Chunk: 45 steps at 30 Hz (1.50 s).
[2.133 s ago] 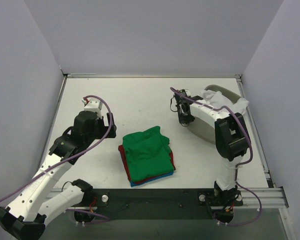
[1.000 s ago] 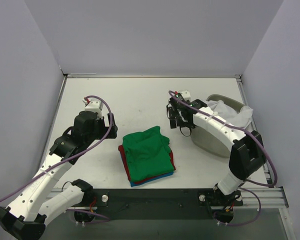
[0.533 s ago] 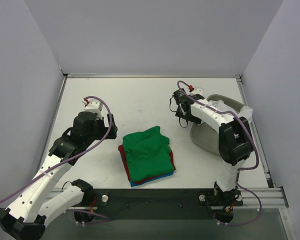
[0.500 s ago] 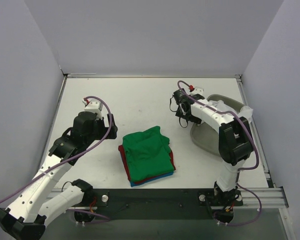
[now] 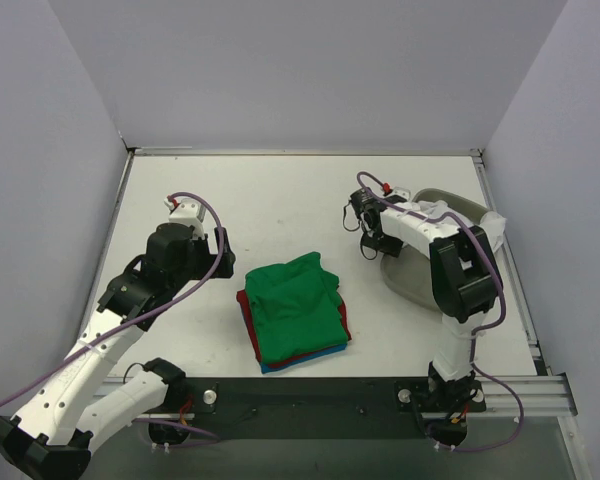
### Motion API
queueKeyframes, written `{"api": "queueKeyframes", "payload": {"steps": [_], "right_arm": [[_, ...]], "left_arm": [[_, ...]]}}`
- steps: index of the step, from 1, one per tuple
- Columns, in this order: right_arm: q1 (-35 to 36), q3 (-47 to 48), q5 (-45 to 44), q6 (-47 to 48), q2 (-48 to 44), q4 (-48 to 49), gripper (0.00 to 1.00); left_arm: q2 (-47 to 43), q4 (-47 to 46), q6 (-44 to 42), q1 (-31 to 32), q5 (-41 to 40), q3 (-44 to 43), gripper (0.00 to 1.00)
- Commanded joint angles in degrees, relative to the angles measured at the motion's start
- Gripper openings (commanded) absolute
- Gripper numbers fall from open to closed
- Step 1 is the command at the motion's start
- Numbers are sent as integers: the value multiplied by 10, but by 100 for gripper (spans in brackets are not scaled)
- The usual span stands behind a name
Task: Fold and stack the t-shirts
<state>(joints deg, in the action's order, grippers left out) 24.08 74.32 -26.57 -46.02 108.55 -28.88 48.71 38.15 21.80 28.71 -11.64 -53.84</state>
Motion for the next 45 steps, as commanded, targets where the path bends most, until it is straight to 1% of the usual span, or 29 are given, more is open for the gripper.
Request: {"api": "queueKeyframes", "payload": {"steps": [1, 2, 4, 5, 6, 7, 8, 9, 11, 13, 15, 16, 20, 22, 23, 26, 28, 29, 31, 35, 36, 39, 41, 44, 45], "right_arm": [[-21, -8, 4, 8, 8, 2, 44], [-24, -6, 4, 15, 10, 4, 34], [-26, 3, 1, 45, 23, 6, 25], [-27, 13, -12, 57, 27, 4, 15], [-27, 20, -10, 88, 32, 5, 8], [-30, 29, -6, 108, 45, 5, 2], [-31, 37, -3, 124, 53, 3, 0], [-32, 51, -3, 166, 58, 1, 0], [-39, 64, 10, 207, 73, 5, 0], [-49, 83, 63, 254, 79, 12, 0], [-56, 105, 94, 290, 85, 8, 0], [-59, 141, 96, 311, 96, -6, 0], [-88, 187, 126, 356, 105, -24, 0], [-120, 204, 151, 369, 121, -31, 0], [-130, 229, 171, 387, 130, -35, 0], [-156, 283, 195, 420, 173, -61, 0], [-183, 303, 215, 433, 196, -77, 0], [-193, 315, 257, 436, 199, -74, 0], [-213, 335, 284, 439, 216, -78, 0], [-221, 427, 291, 455, 267, -135, 0], [-224, 461, 304, 455, 285, -143, 0], [-237, 520, 346, 468, 322, -173, 0], [-239, 536, 354, 493, 336, -190, 0], [-240, 545, 339, 519, 349, -202, 0], [-255, 546, 341, 524, 352, -202, 0]], "left_arm": [[-6, -23, -7, -5, 0, 0, 95], [-6, -22, -6, -4, -1, 0, 95], [-5, -23, -6, -4, -1, 0, 95], [-5, -23, -7, -5, -1, 0, 95], [-3, -23, -7, -4, -1, 0, 95], [-2, -22, -7, -5, -2, -1, 95], [0, -22, -7, -5, -1, -1, 95], [2, -23, -6, -4, -1, -1, 95], [2, -23, -6, -6, -1, -1, 95], [3, -23, -7, -7, 0, -1, 95], [3, -23, -6, -7, 1, -2, 95], [3, -23, -7, -7, 2, -1, 95], [2, -23, -7, -7, 6, 1, 95], [2, -25, -7, -7, 10, 1, 95], [3, -26, -6, -7, 11, 1, 95], [3, -25, -4, -7, 14, 2, 95], [2, -26, -4, -7, 19, 5, 95], [2, -28, -4, -7, 19, 5, 95], [4, -29, -4, -7, 21, 5, 95], [8, -31, -1, -5, 26, 9, 95], [11, -29, -1, -3, 26, 8, 95], [19, -30, -1, -1, 26, 8, 95], [23, -30, 1, 0, 26, 8, 95], [26, -31, 1, 1, 31, 9, 95], [28, -33, 0, 1, 33, 10, 95]]}}
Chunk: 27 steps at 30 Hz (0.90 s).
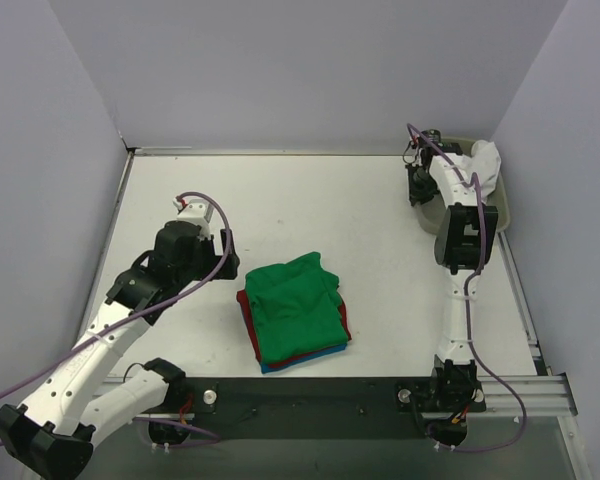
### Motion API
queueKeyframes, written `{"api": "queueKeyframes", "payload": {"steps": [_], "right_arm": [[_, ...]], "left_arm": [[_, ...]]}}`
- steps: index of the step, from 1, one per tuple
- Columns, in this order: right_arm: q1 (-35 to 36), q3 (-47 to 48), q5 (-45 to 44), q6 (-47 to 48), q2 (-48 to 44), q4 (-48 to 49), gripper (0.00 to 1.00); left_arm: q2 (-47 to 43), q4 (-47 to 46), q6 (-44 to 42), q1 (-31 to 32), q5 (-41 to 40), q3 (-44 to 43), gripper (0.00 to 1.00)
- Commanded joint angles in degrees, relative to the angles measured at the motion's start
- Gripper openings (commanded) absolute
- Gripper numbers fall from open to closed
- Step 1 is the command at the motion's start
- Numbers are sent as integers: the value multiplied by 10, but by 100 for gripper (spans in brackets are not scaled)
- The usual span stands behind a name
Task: Fold and stack the t-shirts
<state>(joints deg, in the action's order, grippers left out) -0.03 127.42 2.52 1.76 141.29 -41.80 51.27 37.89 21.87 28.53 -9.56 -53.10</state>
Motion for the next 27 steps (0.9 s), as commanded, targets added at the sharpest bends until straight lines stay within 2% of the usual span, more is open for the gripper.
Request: {"api": "queueKeyframes", "payload": {"steps": [1, 10, 11, 12, 14, 15, 18, 21, 27], "right_arm": [[-17, 16, 49, 50, 26, -75, 0], [-52, 63, 7, 73, 43, -73, 0], [-54, 70, 4, 71, 45, -74, 4], [-54, 71, 2, 68, 44, -73, 21], [-52, 71, -8, 64, 42, -72, 41], [-50, 69, -22, 64, 38, -72, 55], [-40, 65, -58, 66, 25, -65, 76], [-27, 63, -69, 61, -2, -62, 84], [-3, 16, -79, 43, -105, -29, 86]], "left_arm": [[4, -32, -2, 3, 14, 5, 95], [10, -42, -4, -1, 21, 11, 95], [11, -44, -5, -1, 23, 12, 95], [11, -43, -5, -1, 23, 11, 95], [14, -44, -7, -1, 24, 11, 95], [14, -44, -7, -2, 25, 11, 95], [12, -45, -8, -3, 27, 11, 95], [10, -46, -9, -4, 30, 12, 95], [7, -46, -10, -5, 33, 12, 95]]}}
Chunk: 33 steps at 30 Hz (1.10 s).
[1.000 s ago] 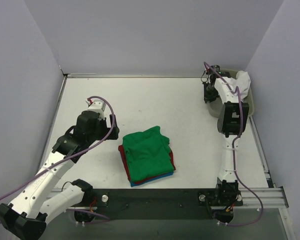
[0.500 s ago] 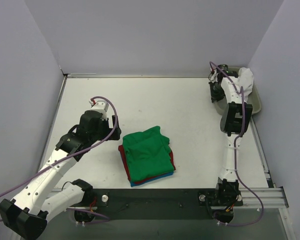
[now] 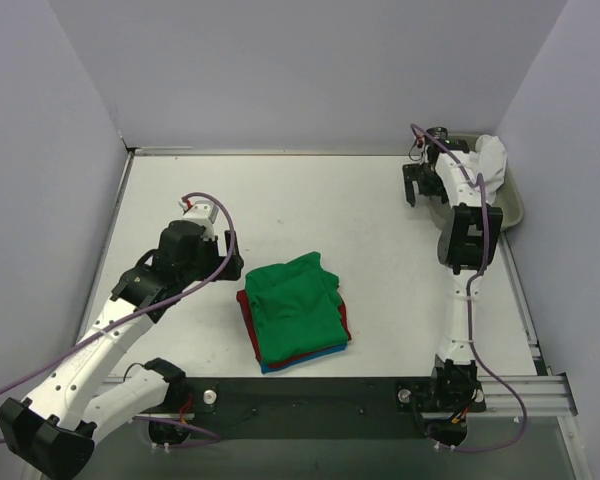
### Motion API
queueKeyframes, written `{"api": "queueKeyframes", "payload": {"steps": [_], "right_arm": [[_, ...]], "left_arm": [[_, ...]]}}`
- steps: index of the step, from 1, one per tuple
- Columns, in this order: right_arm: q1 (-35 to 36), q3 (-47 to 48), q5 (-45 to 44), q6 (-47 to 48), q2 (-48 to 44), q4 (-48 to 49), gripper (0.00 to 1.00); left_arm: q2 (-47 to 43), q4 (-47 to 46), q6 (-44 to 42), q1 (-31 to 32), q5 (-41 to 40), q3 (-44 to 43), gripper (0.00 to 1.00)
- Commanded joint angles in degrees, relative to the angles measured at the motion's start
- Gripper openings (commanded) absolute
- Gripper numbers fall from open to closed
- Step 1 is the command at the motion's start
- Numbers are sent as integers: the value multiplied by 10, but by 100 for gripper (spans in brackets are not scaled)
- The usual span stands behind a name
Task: Fold and stack the t-shirts
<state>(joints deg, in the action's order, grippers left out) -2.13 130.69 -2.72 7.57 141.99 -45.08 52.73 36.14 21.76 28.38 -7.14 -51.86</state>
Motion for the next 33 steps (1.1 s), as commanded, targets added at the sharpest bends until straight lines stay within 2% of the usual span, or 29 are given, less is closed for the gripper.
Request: {"api": "queueKeyframes", "payload": {"steps": [1, 5, 6, 9, 11, 14, 19, 24, 29, 33], "right_arm": [[18, -24, -32, -19, -125, 10, 86], [27, -67, -24, -76, -208, 53, 86], [5, -70, -12, -142, -222, 72, 86], [-15, -54, 8, -180, -216, 93, 86], [-1, -41, -57, -183, -208, 105, 88], [8, -12, -75, -210, -194, 82, 88], [18, -186, -62, -237, -262, 186, 87], [18, -221, -84, -261, -231, 215, 87], [18, -202, -84, -316, -182, 221, 86], [48, -183, -126, -345, -160, 256, 85]], "left_arm": [[-8, -27, -9, -3, 8, 0, 95], [-10, -27, -10, -5, 8, -1, 95], [-11, -27, -10, -6, 8, -1, 95], [-14, -27, -10, -7, 9, 0, 95], [-17, -27, -9, -7, 10, 0, 95], [-23, -27, -10, -7, 8, 0, 95], [-32, -26, -9, -7, 5, 0, 95], [-32, -26, -10, -8, 8, 0, 95], [-32, -26, -9, -8, 5, -1, 95], [-27, -25, -10, -9, 5, -1, 95]]}}
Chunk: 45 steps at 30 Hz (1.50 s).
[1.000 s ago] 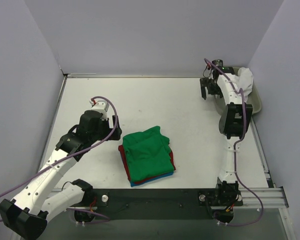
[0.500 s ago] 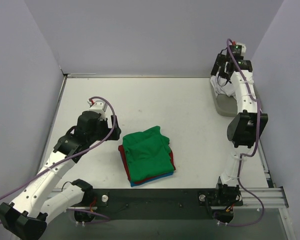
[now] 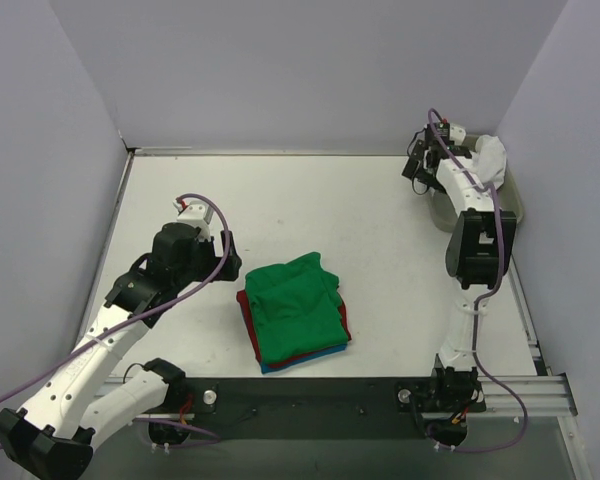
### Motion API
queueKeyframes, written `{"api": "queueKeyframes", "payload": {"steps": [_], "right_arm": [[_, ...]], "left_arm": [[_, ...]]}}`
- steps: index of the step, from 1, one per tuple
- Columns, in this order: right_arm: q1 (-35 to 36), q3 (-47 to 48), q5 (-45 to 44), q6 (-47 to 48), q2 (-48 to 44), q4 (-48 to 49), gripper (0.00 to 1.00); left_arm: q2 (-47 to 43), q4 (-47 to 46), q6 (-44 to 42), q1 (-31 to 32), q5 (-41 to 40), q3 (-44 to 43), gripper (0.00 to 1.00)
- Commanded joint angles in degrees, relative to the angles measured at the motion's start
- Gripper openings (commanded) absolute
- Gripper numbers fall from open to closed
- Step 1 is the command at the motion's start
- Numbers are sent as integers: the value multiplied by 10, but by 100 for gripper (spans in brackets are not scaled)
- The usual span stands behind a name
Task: Fold and stack the t-shirts
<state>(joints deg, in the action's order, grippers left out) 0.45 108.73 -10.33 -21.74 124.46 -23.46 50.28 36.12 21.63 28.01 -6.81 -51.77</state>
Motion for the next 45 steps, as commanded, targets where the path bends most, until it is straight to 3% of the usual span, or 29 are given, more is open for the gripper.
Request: {"api": "queueKeyframes", "payload": {"steps": [1, 7, 11, 20, 36, 39, 42, 43, 45], "right_arm": [[24, 45, -54, -64, 25, 42, 85], [22, 42, -56, -139, 38, 111, 83], [23, 40, -66, -140, 39, 151, 83], [-1, 37, -118, -132, 45, 165, 83], [-26, 77, -90, -171, 121, 173, 79], [-30, 85, -81, -181, 130, 173, 67], [-33, 87, -80, -182, 132, 174, 38], [-33, 89, -80, -180, 132, 174, 19], [-34, 91, -81, -176, 132, 174, 5]], "left_arm": [[-3, -24, -9, -5, 2, -2, 95], [-2, -24, -9, -6, 0, -2, 95], [1, -23, -10, -6, -2, -2, 95], [10, -22, -10, -6, -3, -2, 95], [24, -23, -11, -10, -9, -1, 95], [25, -23, -11, -11, -9, -1, 95], [29, -22, -11, -14, -8, -2, 95], [31, -23, -11, -14, -8, -2, 95], [31, -25, -11, -15, -6, -2, 95]]}}
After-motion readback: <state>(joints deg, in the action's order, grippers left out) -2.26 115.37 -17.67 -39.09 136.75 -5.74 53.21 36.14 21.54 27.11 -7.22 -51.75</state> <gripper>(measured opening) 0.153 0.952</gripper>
